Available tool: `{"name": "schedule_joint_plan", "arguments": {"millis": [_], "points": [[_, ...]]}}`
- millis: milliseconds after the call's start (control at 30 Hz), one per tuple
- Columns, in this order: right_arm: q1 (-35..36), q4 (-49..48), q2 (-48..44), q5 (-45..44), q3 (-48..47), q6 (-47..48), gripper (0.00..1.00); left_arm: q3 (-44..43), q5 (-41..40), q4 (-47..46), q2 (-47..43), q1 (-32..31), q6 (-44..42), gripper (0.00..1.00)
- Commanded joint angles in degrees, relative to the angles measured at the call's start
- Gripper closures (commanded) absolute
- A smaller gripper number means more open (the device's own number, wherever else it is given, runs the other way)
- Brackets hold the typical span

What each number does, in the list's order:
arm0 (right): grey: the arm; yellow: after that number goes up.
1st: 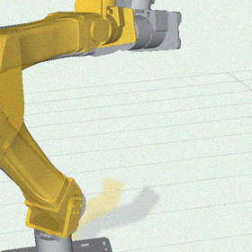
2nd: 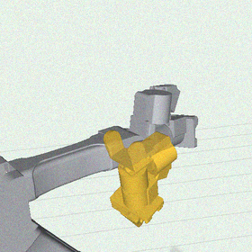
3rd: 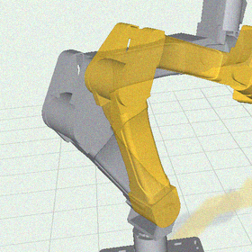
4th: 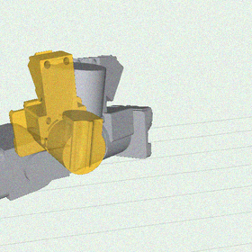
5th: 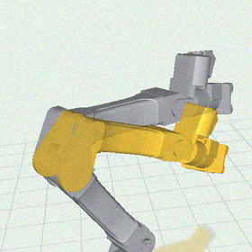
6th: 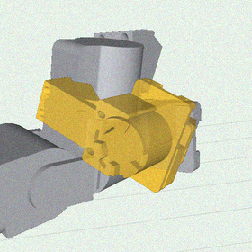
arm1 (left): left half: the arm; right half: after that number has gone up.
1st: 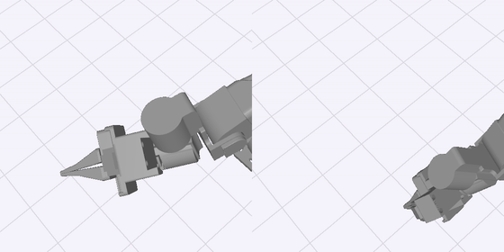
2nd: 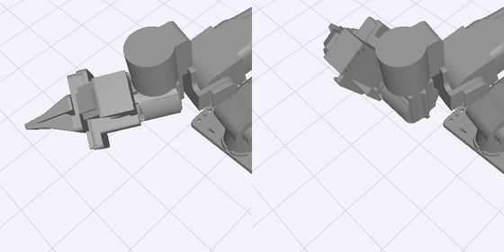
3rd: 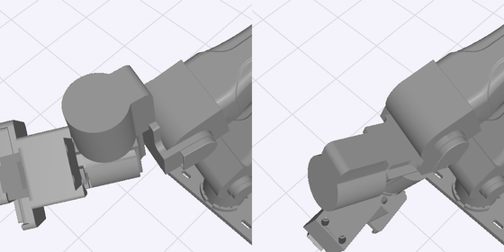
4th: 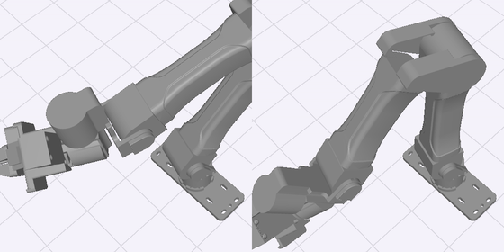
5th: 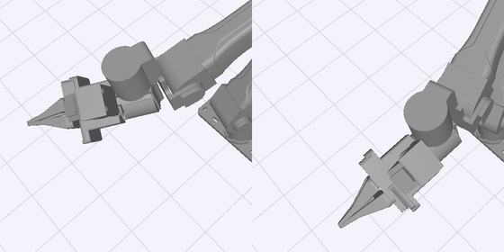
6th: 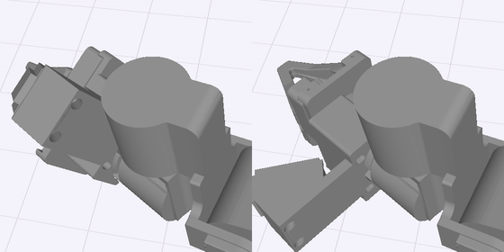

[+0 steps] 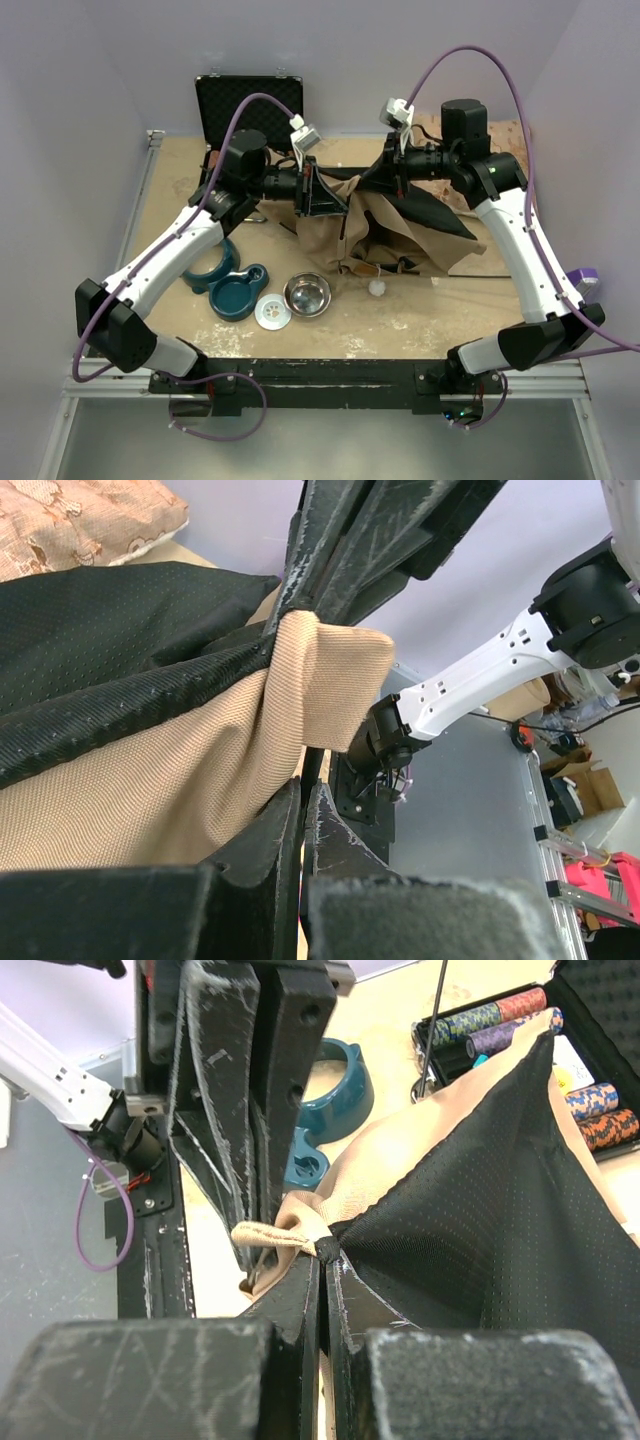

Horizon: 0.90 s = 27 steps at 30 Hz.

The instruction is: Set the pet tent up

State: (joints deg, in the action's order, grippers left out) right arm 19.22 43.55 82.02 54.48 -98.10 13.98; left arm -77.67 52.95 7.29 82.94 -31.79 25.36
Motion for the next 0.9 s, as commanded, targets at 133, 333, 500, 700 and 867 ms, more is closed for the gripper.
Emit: {"name": "schedule_joint_plan", "arguments": {"millis": [133,333,500,700,867], "points": [[0.38,-0.22,-1.25,0.63,-1.65,-0.09,1.0,2.43,-5.75,4.4,-0.23,1.12,-2.6,1.0],[0.2,-2.68,-0.9,2.12,-2.88,-3.95,1.0,4.72,-5.58,4.75,-0.58,0.94,-2.87,1.0],[0.2,-3.47,-0.63,3.09,-3.14,-5.01,1.0,5.69,-5.84,5.45,-0.58,0.68,-3.57,1.0],[0.11,-3.03,-1.07,2.56,-2.36,-4.22,1.0,5.25,-5.93,5.11,-0.76,0.76,-3.39,1.0],[0.2,-2.95,-0.9,2.48,-2.44,-4.13,1.0,4.11,-5.93,5.19,0.29,0.41,-3.3,1.0]]}}
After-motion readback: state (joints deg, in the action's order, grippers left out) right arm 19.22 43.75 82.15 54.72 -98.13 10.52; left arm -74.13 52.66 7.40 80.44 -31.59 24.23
